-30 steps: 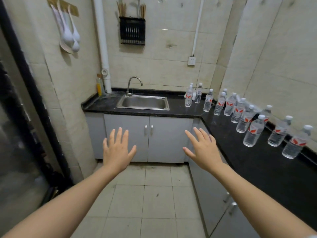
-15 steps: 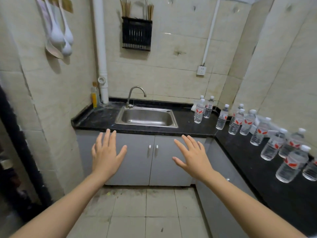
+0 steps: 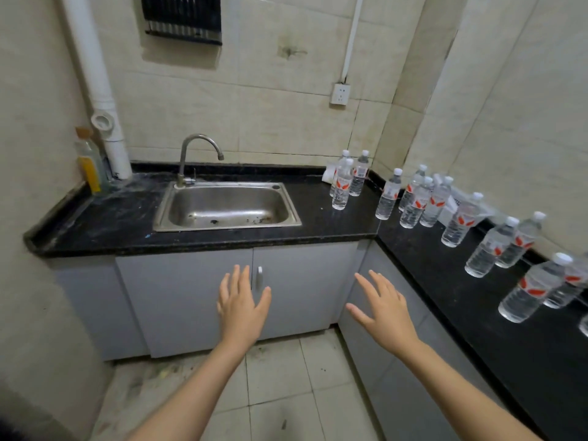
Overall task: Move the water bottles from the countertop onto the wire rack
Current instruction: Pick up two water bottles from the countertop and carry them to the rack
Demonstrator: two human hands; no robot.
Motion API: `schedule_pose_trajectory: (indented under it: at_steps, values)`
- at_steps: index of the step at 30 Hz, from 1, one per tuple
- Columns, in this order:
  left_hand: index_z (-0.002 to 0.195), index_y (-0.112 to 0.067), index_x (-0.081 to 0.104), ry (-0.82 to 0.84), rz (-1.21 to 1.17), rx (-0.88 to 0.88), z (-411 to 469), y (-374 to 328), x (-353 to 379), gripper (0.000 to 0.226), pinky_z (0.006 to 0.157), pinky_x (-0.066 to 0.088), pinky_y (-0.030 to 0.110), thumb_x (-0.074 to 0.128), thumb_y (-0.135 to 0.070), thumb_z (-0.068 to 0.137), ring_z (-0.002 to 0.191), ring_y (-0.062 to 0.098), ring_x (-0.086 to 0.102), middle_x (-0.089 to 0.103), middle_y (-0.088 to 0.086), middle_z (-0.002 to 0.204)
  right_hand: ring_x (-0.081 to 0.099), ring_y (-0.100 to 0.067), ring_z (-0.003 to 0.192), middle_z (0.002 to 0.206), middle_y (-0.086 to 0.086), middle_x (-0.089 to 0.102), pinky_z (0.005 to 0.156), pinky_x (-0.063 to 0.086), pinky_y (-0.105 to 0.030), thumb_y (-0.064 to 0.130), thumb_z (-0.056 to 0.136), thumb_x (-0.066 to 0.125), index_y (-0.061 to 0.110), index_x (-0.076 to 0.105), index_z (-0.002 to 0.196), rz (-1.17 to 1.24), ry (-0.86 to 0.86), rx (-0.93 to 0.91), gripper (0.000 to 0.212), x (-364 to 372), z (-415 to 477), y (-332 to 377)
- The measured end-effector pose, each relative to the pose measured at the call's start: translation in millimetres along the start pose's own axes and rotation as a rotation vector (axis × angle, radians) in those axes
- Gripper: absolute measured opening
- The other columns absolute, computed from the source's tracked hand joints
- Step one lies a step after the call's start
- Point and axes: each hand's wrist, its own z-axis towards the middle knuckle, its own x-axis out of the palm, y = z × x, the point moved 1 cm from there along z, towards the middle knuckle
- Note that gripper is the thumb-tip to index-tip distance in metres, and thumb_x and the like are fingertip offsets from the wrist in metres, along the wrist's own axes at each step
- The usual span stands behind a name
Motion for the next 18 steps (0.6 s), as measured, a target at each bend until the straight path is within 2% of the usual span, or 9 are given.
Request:
schedule_pose_trajectory:
  at_steps: [3, 7, 11, 18]
  values:
    - [0.144, -0.018, 0.019, 0.038, -0.067, 0.013, 37.6, -19.9, 37.7, 0.061, 0.114, 0.011, 0.045, 0.043, -0.039, 0.091, 0.143, 0.019, 0.002, 0.011, -0.001, 0.156, 0.009, -0.02, 0.143, 0.155, -0.006, 0.014, 0.112, 0.014, -0.038, 0.047, 0.089, 0.046, 0.026, 0.021, 0.143, 0.11, -0.061, 0.052, 0.063, 12.6, 43.5, -13.0]
    - [0.143, -0.016, 0.02, 0.069, -0.04, 0.037, 102.5, -37.9, 76.9, 0.06, 0.115, 0.009, 0.042, 0.043, -0.036, 0.091, 0.143, 0.02, 0.003, 0.012, 0.0, 0.156, 0.011, -0.021, 0.142, 0.154, -0.008, 0.018, 0.111, 0.016, -0.041, 0.043, 0.088, 0.051, 0.024, 0.025, 0.142, 0.284, -0.137, 0.136, 0.063, 31.1, 103.0, -28.3]
    - [0.143, -0.013, 0.024, 0.047, -0.061, -0.005, 153.9, -41.7, 105.0, 0.059, 0.115, 0.014, 0.04, 0.045, -0.033, 0.092, 0.143, 0.022, 0.007, 0.015, 0.003, 0.156, 0.01, -0.02, 0.142, 0.154, -0.007, 0.015, 0.112, 0.015, -0.041, 0.043, 0.088, 0.051, 0.025, 0.022, 0.143, 0.405, -0.094, 0.212, 0.064, 58.7, 149.4, -47.7]
    - [0.141, -0.011, 0.027, 0.069, -0.029, -0.12, 204.2, -9.9, 141.8, 0.056, 0.116, 0.012, 0.045, 0.047, -0.029, 0.091, 0.142, 0.024, 0.01, 0.019, 0.007, 0.154, 0.01, -0.02, 0.142, 0.154, -0.007, 0.016, 0.112, 0.015, -0.04, 0.044, 0.088, 0.05, 0.025, 0.021, 0.142, 0.447, 0.001, 0.289, 0.064, 100.8, 214.7, -72.8]
